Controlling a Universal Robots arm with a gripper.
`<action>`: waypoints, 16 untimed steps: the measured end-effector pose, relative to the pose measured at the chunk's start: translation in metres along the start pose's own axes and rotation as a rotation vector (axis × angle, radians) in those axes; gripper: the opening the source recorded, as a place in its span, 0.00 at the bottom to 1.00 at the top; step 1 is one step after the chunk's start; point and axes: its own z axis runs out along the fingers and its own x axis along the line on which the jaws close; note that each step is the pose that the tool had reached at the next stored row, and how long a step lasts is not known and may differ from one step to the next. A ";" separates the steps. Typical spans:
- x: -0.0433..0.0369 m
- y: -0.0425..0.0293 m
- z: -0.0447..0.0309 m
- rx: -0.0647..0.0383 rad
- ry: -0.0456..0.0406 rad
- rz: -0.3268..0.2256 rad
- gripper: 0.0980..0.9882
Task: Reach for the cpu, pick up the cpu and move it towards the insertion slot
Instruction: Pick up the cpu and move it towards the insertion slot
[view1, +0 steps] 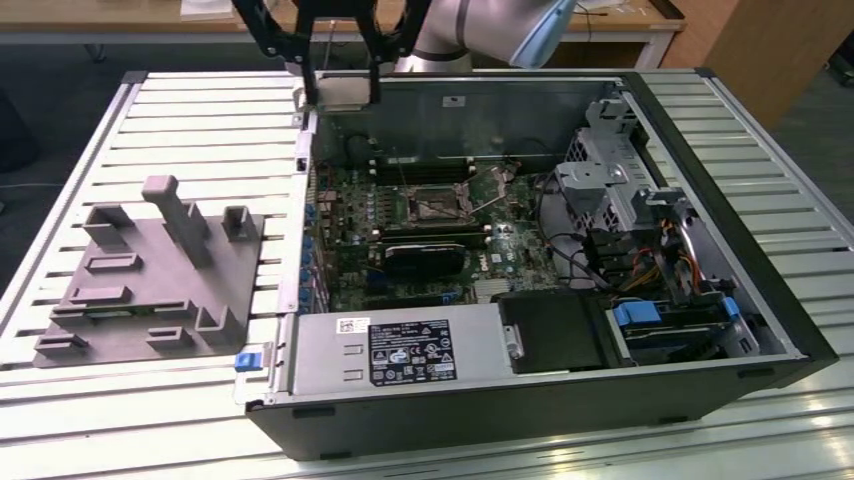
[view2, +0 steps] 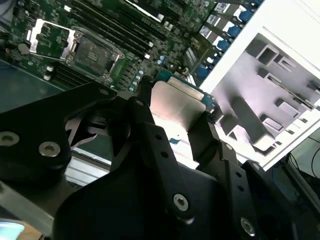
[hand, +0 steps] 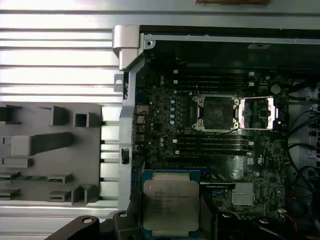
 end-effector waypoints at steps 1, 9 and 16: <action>-0.0039 0.0000 0.0000 0.000 0.0003 0.000 0.50; -0.0264 0.0004 0.0045 0.000 0.0050 0.000 0.50; -0.0427 0.0063 0.0163 0.000 0.0101 0.000 0.50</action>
